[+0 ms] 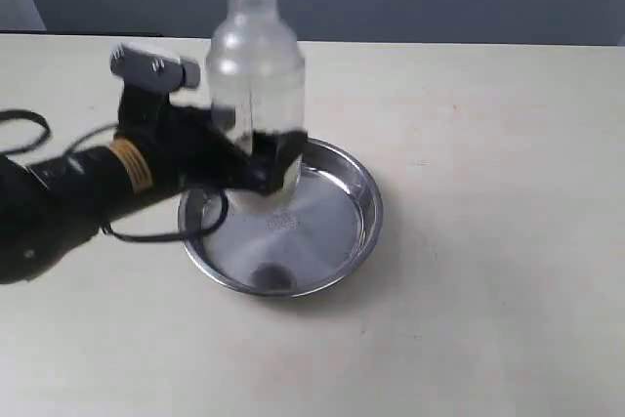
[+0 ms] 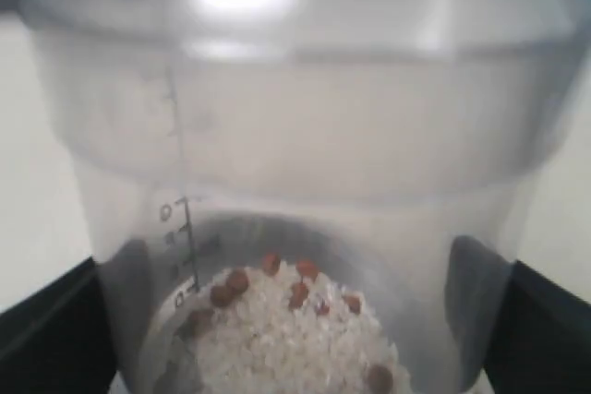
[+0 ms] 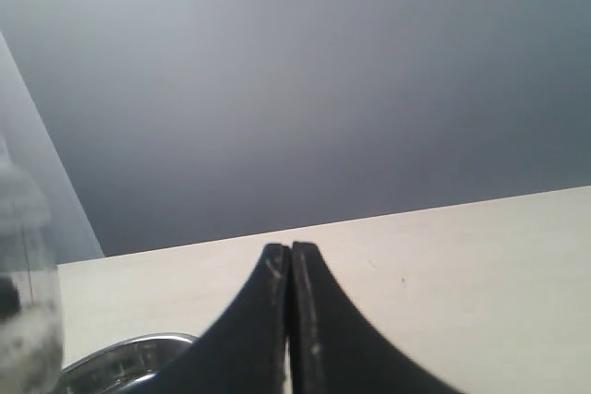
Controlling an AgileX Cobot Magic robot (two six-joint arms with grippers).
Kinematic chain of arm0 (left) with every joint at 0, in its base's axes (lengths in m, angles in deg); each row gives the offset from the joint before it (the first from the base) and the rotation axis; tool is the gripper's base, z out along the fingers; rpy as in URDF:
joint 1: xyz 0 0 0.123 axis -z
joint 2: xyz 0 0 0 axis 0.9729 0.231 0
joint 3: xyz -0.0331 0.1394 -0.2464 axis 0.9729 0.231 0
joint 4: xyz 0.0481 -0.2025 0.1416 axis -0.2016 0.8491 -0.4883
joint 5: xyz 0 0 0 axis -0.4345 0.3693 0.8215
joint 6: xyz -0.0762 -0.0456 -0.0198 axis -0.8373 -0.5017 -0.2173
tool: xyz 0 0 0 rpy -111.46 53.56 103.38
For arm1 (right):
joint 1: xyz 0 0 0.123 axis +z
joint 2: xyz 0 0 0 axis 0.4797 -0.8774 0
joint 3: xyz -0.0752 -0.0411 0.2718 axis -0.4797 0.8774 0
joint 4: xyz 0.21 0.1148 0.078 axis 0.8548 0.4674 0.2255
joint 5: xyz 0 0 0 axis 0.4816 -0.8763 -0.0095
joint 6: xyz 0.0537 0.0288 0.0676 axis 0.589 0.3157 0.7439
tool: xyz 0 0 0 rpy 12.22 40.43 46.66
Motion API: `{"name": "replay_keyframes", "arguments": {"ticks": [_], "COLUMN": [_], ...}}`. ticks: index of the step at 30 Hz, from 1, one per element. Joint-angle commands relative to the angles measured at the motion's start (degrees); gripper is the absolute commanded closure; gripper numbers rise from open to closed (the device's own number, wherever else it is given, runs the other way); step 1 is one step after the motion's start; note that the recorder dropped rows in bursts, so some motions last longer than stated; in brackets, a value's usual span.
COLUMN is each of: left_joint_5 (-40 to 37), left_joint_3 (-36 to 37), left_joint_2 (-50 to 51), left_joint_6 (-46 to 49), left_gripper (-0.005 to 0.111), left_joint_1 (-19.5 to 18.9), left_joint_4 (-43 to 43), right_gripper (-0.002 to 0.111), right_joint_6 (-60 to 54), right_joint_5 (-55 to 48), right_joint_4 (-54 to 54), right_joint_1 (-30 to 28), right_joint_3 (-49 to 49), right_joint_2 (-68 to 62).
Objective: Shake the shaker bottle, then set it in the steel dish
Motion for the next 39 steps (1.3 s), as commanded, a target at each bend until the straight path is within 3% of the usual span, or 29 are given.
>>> {"name": "replay_keyframes", "arguments": {"ticks": [1, 4, 7, 11, 14, 16, 19, 21, 23, 25, 27, 28, 30, 32, 33, 36, 37, 39], "left_joint_5": [-2.92, 5.04, 12.02, 5.67, 3.57, 12.74, 24.65, 21.34, 9.88, 2.62, 6.12, 11.43, 19.39, 22.05, 19.31, -0.09, -3.24, -0.18], "left_joint_3": [-2.47, 0.66, 1.17, -0.79, 0.83, 3.17, 4.19, 2.28, 0.27, 0.62, 2.76, 4.36, 5.42, 4.43, 3.08, -0.64, -0.29, 1.9], "left_joint_2": [-2.2, 3.98, 0.35, -4.22, 2.95, 8.0, 4.71, -1.16, -4.0, -0.33, 6.3, 7.56, 5.74, 0.62, -2.97, -7.38, -4.74, 1.78], "left_joint_6": [11.65, 7.01, 2.71, 6.08, 8.18, 1.91, -4.19, -4.04, 3.01, 7.03, 4.4, 0.68, -4.2, -6.55, -5.77, 5.4, 7.26, 6.23], "left_gripper": [0.106, 0.106, 0.106, 0.106, 0.106, 0.106, 0.106, 0.106, 0.106, 0.106, 0.106, 0.106, 0.106, 0.106, 0.106, 0.106, 0.106, 0.106], "left_joint_1": [1.23, 1.26, 1.85, 1.85, 1.85, 1.85, 1.85, 1.85, 1.85, 1.85, 1.47, 1.47, 1.47, 1.47, 1.47, 2.2, 2.35, 2.14], "left_joint_4": [5.92, 6.37, 3.56, 1.48, 5.4, 5.23, 2.76, 0.88, -1.46, 1.48, 5.23, 3.78, 2.02, 1.17, -0.15, -0.93, 1.92, 5.86], "right_gripper": [0.109, 0.109, 0.109, 0.109, 0.109, 0.109, 0.109, 0.109, 0.109, 0.109, 0.109, 0.109, 0.109, 0.109, 0.109, 0.109, 0.109, 0.109], "right_joint_6": [-0.2, -0.2, -0.2, -0.2, -0.2, -0.2, -0.2, -0.2, -0.2, -0.2, -0.2, -0.2, -0.2, -0.2, -0.2, -0.2, -0.2, -0.2], "right_joint_5": [0.26, 0.05, 0.2, 0.13, 0.13, -0.14, -0.14, 0.13, 0.13, 0.13, 0.02, -0.11, 0.21, 0.05, 0.05, 0.15, 0.15, -0.1], "right_joint_4": [-0.08, -0.08, -0.08, -0.08, -0.08, -0.08, -0.08, -0.08, -0.08, -0.08, -0.08, -0.08, -0.08, -0.08, -0.08, -0.08, -0.08, -0.08], "right_joint_1": [0.07, 0.07, 0.07, 0.07, 0.07, 0.07, 0.07, 0.07, 0.07, 0.07, 0.07, 0.07, 0.07, 0.07, 0.07, 0.07, 0.07, 0.07], "right_joint_3": [0.09, 0.09, 0.09, 0.09, 0.09, 0.09, 0.09, 0.09, 0.09, 0.09, 0.09, 0.09, 0.09, 0.09, 0.09, 0.09, 0.09, 0.09], "right_joint_2": [0.21, 0.21, 0.21, 0.21, 0.21, 0.21, 0.21, 0.21, 0.21, 0.21, 0.21, 0.21, 0.21, 0.21, 0.21, 0.21, 0.21, 0.21]}}
